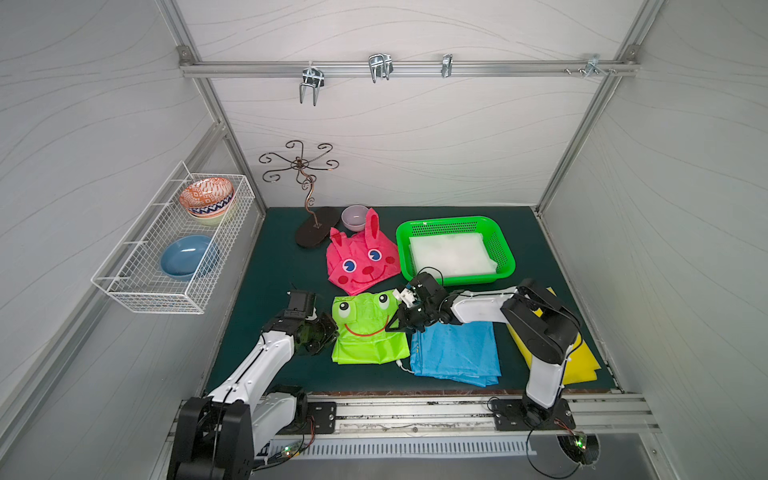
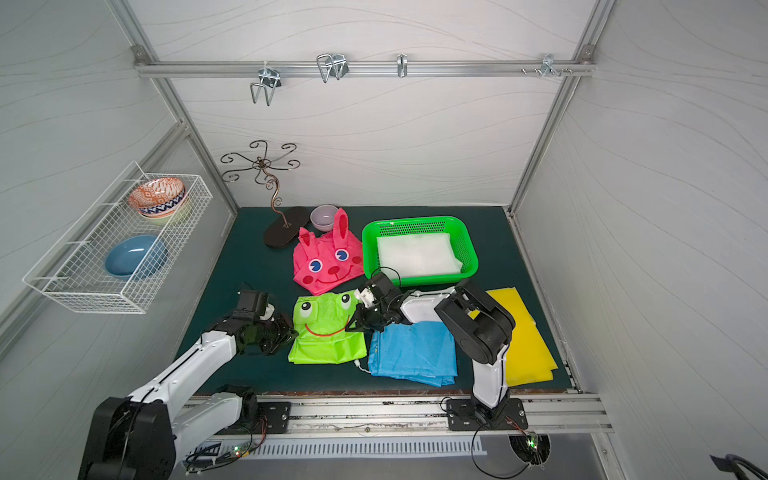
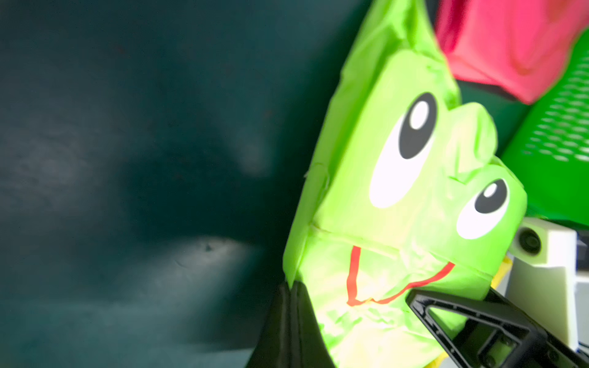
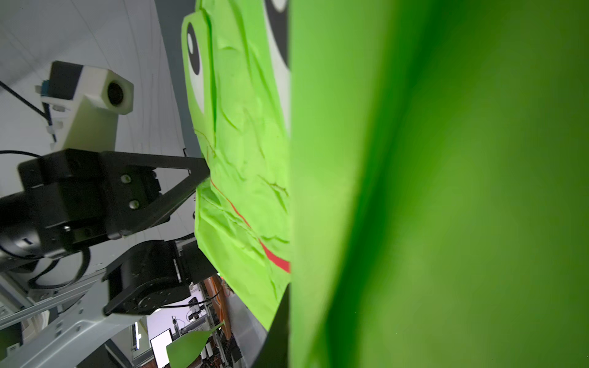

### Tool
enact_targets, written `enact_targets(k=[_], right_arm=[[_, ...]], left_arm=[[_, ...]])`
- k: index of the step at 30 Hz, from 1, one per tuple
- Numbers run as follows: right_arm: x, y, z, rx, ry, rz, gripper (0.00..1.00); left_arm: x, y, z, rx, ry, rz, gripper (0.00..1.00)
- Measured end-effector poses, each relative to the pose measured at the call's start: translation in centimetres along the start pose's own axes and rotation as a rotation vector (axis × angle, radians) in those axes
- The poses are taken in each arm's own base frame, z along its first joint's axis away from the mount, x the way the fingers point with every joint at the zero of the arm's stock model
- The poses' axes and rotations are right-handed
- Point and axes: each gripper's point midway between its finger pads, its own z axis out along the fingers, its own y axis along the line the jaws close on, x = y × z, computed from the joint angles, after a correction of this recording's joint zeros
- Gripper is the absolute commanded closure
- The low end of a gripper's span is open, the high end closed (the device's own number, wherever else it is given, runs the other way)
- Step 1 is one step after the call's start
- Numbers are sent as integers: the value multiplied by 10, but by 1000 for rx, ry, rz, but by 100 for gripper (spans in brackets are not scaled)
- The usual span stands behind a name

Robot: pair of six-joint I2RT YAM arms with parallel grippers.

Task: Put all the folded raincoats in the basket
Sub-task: Pick up the raincoat from the center of the board.

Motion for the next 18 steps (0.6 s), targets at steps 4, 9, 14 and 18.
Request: enact_targets(k=[4, 9, 14, 18], right_arm=[[-5, 36, -24, -40, -26, -49, 89], [-23, 94, -66, -100, -87, -146, 90], [-43, 125, -113, -167, -127, -185, 94], [-57, 122, -152, -172, -157, -181, 94]], left_arm=[[0, -19, -18, 48, -3, 30, 100], [-7, -57, -50, 136, -24, 82, 100], [-10, -95, -78, 256, -33, 115, 100], [-12, -131, -97, 373, -31, 146, 100]])
